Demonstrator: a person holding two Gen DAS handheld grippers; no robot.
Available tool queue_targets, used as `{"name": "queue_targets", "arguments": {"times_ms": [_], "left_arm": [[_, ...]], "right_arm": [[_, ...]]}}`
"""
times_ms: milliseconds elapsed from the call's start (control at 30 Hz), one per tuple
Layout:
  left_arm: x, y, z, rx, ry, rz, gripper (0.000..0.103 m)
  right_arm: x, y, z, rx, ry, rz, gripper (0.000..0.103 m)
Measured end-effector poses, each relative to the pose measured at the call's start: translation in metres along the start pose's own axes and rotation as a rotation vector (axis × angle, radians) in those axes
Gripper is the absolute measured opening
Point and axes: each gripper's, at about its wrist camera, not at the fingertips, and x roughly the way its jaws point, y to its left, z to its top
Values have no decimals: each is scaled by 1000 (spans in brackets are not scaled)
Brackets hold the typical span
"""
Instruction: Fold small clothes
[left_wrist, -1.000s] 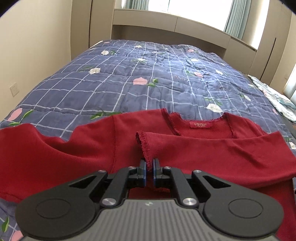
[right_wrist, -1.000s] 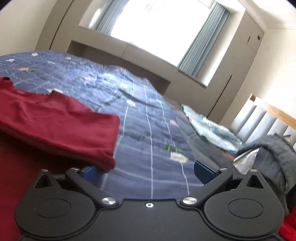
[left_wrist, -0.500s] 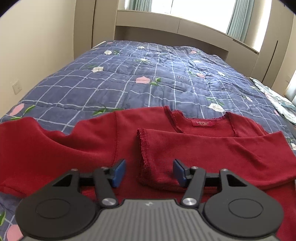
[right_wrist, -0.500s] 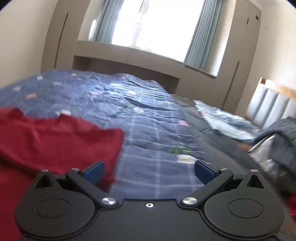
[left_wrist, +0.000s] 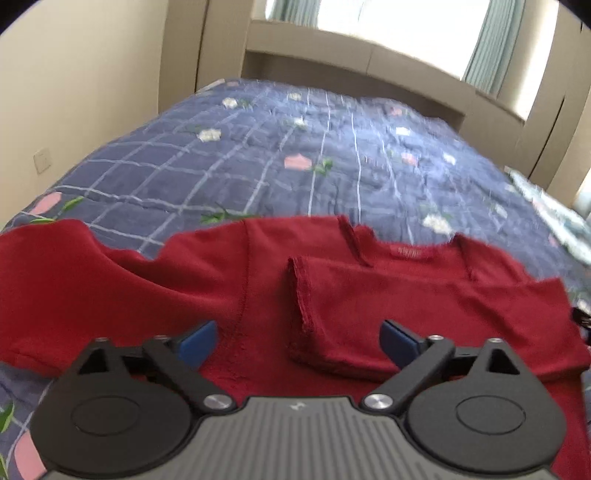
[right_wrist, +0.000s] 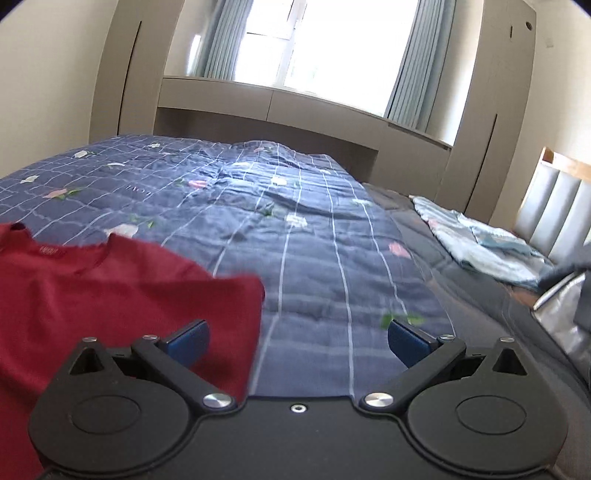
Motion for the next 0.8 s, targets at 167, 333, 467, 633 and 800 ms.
{"name": "queue_targets", "arguments": {"times_ms": [167,333,467,633,800], "left_arm": [[-16,13,7,15,-43,40,103],[-31,47,11,-23,-66,111,103],[-51,95,16,-108,-61,218,103],[-75,178,24,-199,-71,400,103],[-79,255,19,-301,-53,494,103]], "right_arm": [[42,12,9,-60,43,-41,102],[44,22,9,-98,46,-70,102],[14,39,21,-129,13,-43,102],[-34,76,28,-178,-44,93,102],[-61,117,28,-186,-48,238,102]]}}
